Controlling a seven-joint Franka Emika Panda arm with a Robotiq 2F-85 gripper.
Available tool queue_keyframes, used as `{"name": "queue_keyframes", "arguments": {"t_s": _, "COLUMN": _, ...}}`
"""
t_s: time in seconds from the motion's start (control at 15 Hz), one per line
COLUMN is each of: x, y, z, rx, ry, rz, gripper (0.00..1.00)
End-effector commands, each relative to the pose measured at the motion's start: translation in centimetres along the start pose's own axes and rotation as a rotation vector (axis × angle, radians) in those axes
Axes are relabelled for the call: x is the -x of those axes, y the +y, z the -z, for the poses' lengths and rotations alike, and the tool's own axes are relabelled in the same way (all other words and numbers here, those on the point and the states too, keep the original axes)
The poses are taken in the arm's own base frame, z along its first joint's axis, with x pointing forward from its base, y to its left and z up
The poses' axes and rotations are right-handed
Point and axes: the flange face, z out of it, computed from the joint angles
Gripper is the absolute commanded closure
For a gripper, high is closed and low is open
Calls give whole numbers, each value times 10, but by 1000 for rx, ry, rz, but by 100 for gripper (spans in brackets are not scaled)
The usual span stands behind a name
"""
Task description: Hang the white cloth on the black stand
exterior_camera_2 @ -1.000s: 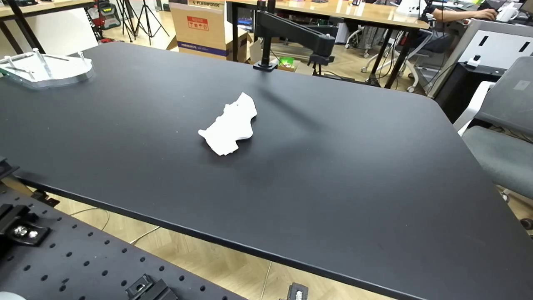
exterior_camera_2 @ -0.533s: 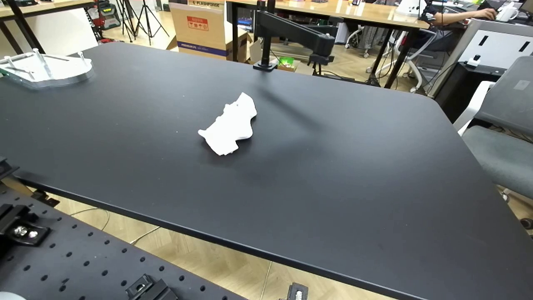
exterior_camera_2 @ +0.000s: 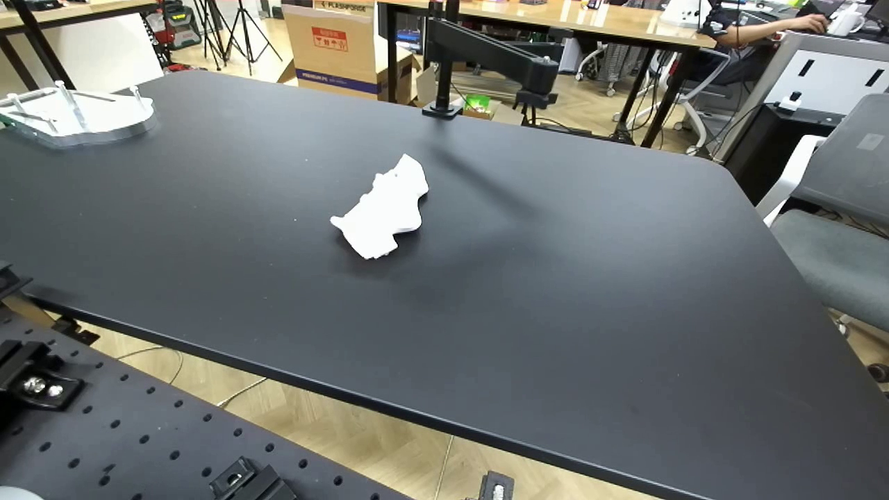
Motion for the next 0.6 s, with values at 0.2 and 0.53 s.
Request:
{"name": "queue_keyframes", "arguments": {"t_s": 0.2, "x": 14, "y": 13, "z": -71, "rx": -31, "ry": -26, "rz": -77, "gripper": 0}}
{"name": "queue_keyframes", "arguments": {"t_s": 0.53, "x": 21, "y": 15, "z": -95, "rx": -50, "ry": -80, "rz": -70, "gripper": 0}}
